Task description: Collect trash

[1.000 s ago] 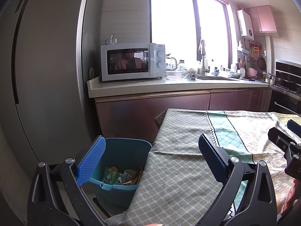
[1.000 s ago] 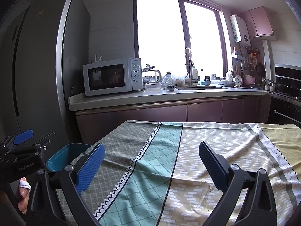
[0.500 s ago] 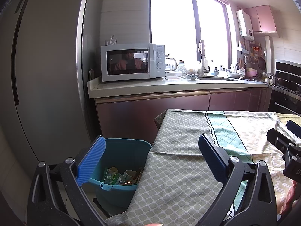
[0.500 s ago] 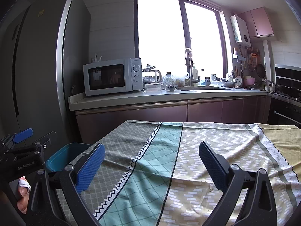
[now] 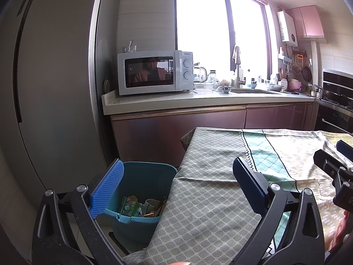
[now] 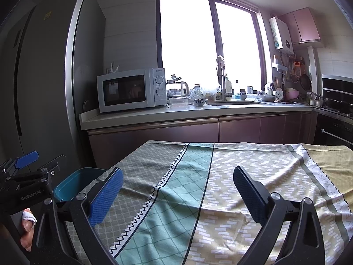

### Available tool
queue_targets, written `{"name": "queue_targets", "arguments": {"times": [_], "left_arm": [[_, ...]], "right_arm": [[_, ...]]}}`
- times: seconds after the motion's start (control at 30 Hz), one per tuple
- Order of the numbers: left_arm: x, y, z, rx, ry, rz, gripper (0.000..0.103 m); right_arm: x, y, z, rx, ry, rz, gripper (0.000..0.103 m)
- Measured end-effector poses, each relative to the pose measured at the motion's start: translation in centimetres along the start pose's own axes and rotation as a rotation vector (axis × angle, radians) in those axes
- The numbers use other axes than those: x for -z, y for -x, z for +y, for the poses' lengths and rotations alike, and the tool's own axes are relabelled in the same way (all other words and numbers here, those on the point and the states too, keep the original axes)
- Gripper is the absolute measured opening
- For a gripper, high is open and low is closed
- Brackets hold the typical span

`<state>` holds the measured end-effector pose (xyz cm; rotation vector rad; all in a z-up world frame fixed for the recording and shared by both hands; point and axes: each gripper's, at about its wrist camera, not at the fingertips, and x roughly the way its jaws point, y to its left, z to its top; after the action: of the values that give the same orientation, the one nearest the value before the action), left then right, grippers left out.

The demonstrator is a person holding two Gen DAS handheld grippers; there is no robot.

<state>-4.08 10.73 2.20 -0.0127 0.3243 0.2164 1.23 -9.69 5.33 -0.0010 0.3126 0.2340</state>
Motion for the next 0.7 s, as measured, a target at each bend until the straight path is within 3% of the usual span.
{"name": "queue_targets", "arguments": {"times": [0.7], "left_arm": [[-0.15,0.02,-0.27,0.0,0.002,0.001,0.097]], "right_arm": [[0.02,-0.42,-0.17,0.008,-0.001,-0.001,0.097]]}}
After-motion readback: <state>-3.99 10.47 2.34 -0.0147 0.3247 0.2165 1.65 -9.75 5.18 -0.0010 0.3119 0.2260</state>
